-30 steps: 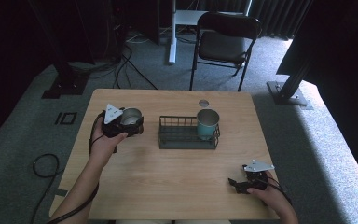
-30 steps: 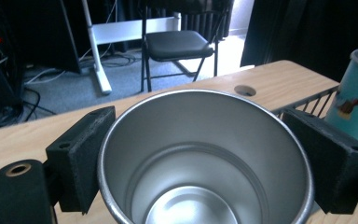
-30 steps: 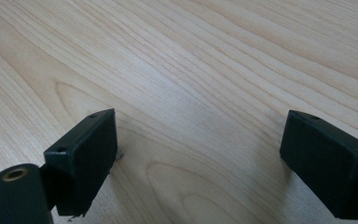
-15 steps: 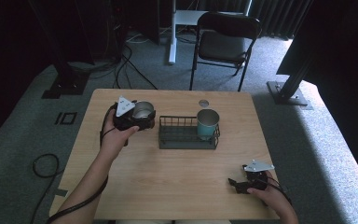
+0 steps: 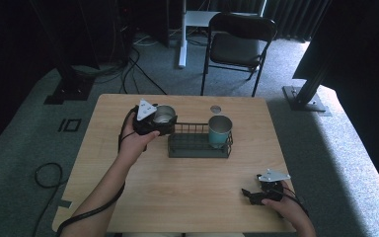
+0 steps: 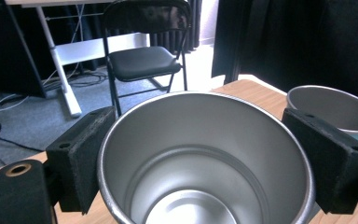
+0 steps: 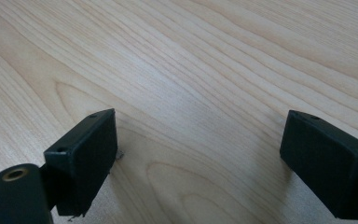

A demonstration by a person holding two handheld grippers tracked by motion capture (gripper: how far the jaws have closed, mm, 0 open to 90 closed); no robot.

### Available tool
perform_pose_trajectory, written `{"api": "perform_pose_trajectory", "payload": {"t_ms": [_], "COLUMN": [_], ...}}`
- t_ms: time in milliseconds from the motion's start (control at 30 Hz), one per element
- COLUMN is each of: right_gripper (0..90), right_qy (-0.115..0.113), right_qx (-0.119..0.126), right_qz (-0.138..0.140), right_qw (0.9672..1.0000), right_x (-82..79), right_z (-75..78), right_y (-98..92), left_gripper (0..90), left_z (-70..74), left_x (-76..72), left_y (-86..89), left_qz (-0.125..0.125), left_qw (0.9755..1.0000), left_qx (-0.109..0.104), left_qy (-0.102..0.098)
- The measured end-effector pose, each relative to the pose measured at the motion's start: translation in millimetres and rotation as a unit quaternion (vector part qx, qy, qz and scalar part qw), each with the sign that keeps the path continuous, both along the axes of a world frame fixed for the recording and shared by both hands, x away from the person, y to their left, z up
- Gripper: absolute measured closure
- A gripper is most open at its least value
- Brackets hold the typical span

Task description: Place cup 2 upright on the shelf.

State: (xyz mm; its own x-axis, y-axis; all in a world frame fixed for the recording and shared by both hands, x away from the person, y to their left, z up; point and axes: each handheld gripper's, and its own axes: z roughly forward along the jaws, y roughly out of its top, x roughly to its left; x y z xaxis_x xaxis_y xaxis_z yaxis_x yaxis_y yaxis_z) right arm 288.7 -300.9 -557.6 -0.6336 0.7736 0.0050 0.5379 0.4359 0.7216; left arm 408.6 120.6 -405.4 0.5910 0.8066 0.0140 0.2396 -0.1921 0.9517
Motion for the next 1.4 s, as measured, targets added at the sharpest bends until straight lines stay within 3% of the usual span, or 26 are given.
{"api": "perform_pose_trajectory", "payload": {"t_ms": [667, 1400], "right_gripper": [10.7, 10.7], "right_qy": [0.000, 0.000], "right_qx": [0.000, 0.000], "right_qz": [0.000, 0.000], "right_qw": [1.0000, 1.0000], "right_x": [0.0, 0.0], "right_z": [0.0, 0.0], "right_y": [0.0, 0.0], "left_gripper": [14.0, 14.0], "left_z": [-20.8, -51.5], "left_x": [16.4, 23.3], "left_y": [-40.8, -65.0], "left_qz": [-0.037, -0.049], "left_qw": [0.9992, 0.9978], "left_qx": [-0.003, 0.011], "left_qy": [0.015, 0.044]}}
